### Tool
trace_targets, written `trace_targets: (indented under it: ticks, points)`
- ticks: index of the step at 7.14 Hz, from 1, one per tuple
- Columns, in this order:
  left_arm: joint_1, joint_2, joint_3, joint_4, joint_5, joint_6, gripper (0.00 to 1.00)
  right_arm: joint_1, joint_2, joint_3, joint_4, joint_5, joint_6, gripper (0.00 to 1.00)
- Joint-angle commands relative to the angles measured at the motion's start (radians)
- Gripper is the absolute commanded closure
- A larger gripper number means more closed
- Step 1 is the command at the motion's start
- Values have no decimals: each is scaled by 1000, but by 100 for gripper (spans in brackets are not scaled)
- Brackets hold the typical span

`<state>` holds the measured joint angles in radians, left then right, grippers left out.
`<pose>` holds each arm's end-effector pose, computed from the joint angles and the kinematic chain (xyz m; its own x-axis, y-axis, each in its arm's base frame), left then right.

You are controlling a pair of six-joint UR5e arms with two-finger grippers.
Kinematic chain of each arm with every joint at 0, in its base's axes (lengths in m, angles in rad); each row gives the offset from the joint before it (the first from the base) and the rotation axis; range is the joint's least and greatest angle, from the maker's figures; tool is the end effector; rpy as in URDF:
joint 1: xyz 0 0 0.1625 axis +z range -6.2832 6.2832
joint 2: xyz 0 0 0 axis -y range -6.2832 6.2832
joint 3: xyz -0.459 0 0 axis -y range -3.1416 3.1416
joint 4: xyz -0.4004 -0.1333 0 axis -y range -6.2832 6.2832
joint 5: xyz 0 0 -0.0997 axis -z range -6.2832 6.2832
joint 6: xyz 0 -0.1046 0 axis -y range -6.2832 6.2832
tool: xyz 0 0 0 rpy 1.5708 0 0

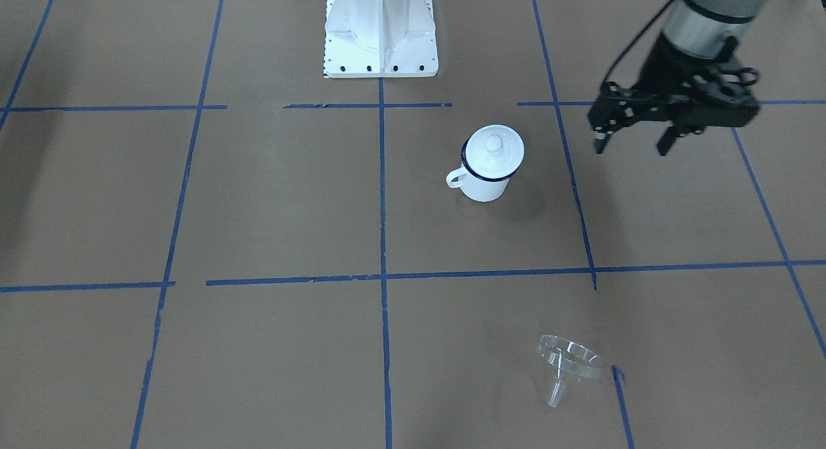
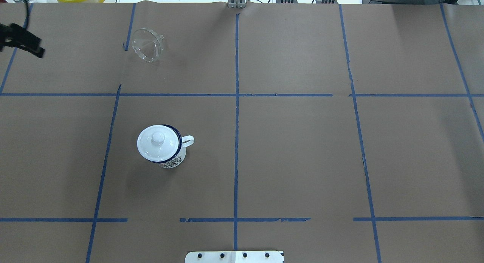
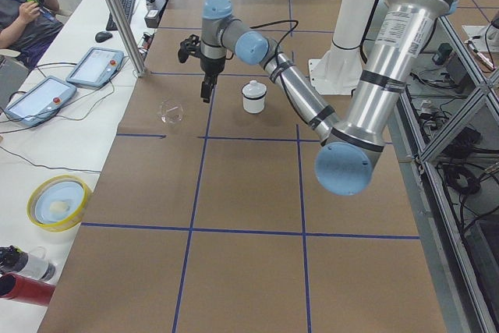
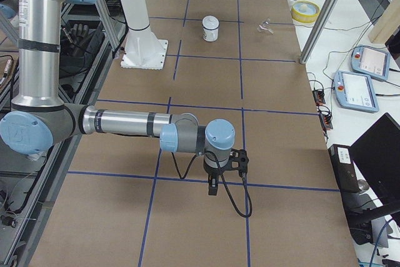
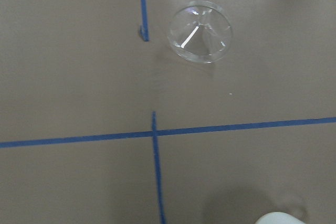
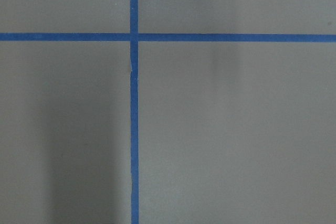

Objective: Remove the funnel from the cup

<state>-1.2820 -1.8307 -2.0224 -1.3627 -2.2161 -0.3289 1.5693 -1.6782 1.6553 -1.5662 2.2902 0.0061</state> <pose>0.0888 -0.5462 0.3697 0.7272 0.2073 -0.6544 -0.0154 0.9580 0.2864 0.0637 -0.4494 0.7085 0.7522 0.0170 0.6587 -0.0031 0.9997 -0.0223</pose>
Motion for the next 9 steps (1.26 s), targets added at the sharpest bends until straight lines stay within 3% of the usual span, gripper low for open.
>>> trace_targets:
  ticks: [1, 3, 5, 7, 9]
  points:
    - [-279, 98, 178, 0, -51, 330, 0, 0, 0, 0, 0, 0, 0, 0]
    - [-287, 213, 270, -21, -50, 414, 0, 0, 0, 1, 0, 0, 0, 0]
    - [-292, 280, 278, -30, -54, 419, 0, 0, 0, 0, 0, 0, 0, 0]
    - [-293, 341, 274, -88, -152, 427, 0, 0, 0, 0, 0, 0, 0, 0]
    - [-293, 351, 278, -142, -149, 415, 0, 0, 0, 0, 0, 0, 0, 0]
